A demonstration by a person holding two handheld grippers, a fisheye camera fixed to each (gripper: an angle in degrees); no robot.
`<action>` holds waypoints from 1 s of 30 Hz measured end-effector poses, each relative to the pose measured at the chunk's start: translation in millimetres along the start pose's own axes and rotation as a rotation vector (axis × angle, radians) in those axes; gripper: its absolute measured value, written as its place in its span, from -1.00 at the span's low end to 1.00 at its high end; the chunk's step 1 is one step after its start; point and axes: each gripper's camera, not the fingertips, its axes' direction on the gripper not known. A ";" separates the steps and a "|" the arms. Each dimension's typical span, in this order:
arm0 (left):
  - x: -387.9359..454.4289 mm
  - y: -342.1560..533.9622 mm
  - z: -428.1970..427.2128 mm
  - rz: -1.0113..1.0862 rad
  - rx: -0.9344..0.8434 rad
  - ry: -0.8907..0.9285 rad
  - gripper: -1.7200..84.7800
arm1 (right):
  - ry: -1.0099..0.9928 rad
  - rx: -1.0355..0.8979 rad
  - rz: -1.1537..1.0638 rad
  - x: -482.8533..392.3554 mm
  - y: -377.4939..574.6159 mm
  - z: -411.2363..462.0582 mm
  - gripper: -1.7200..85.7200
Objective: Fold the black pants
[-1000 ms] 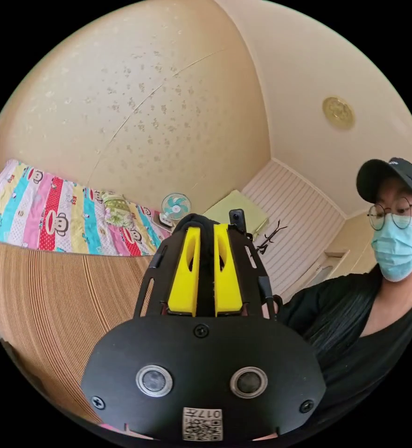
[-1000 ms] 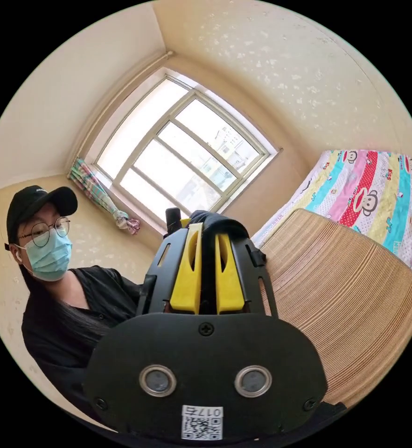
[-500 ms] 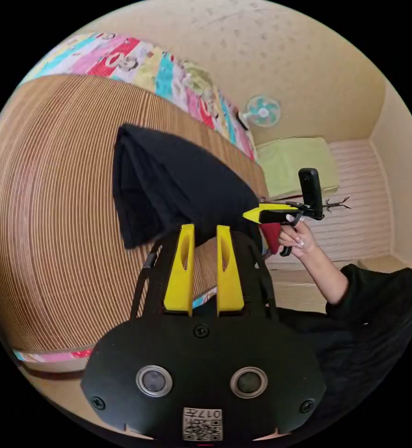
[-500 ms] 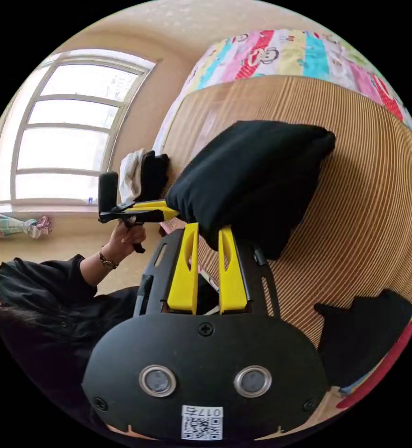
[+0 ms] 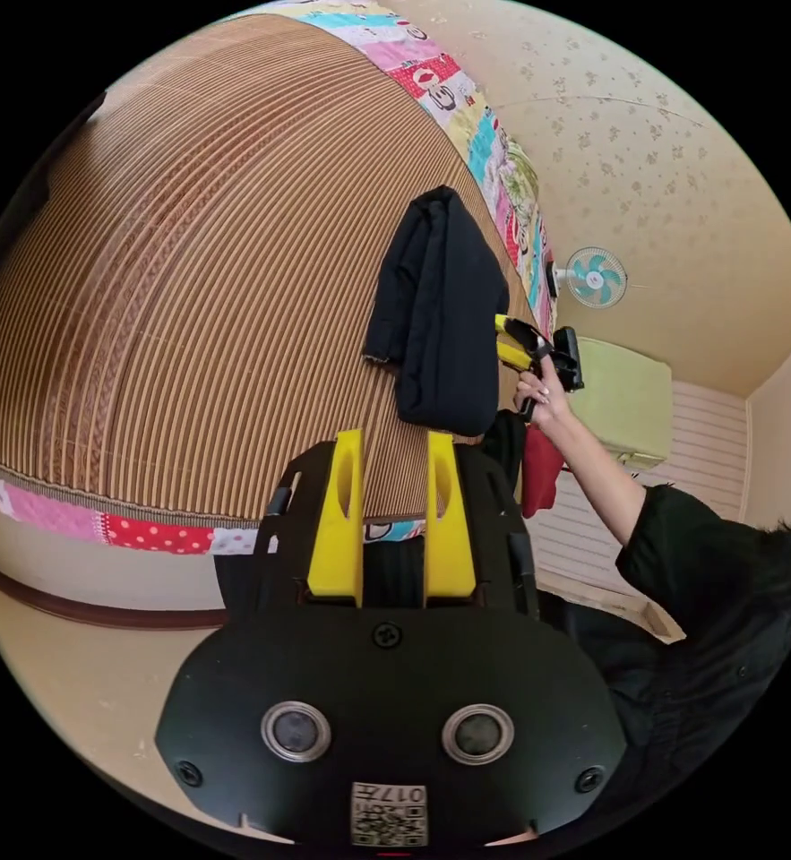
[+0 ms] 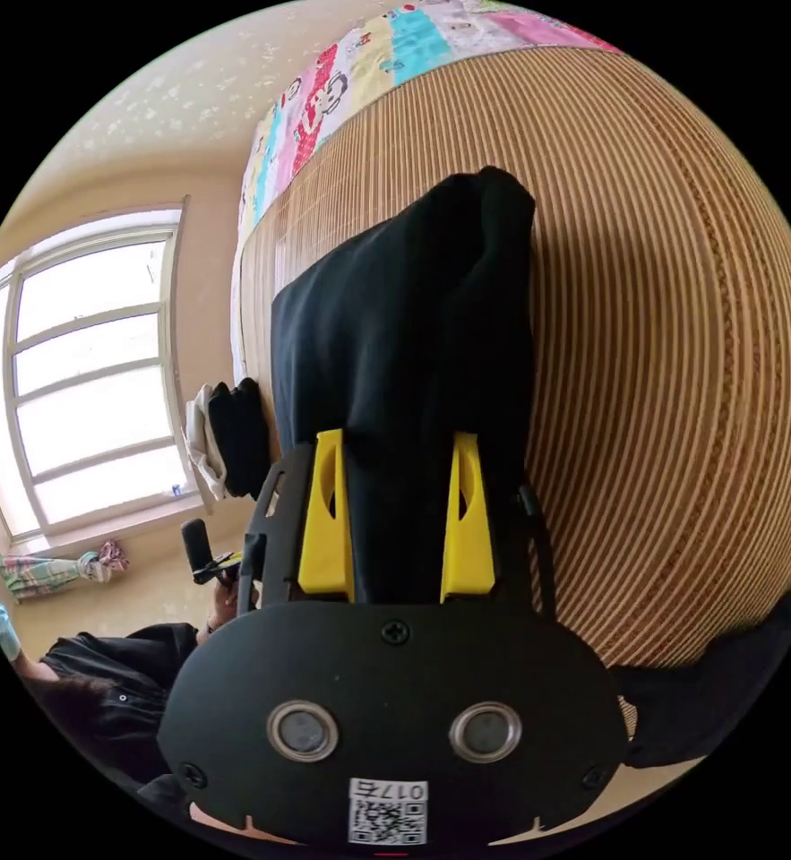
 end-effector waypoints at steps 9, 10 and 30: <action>-38.0 103.1 -32.9 -0.158 0.120 0.069 -0.73 | 0.020 -0.114 -0.254 -161.2 -83.7 151.4 -0.62; -40.2 107.2 -33.6 -0.173 0.130 0.076 -0.73 | 0.018 -0.125 -0.250 -175.1 -89.7 167.0 -0.62; 87.1 81.9 36.6 0.032 0.183 -0.032 -0.75 | 0.873 0.216 -0.022 -13.2 145.1 -49.5 -0.64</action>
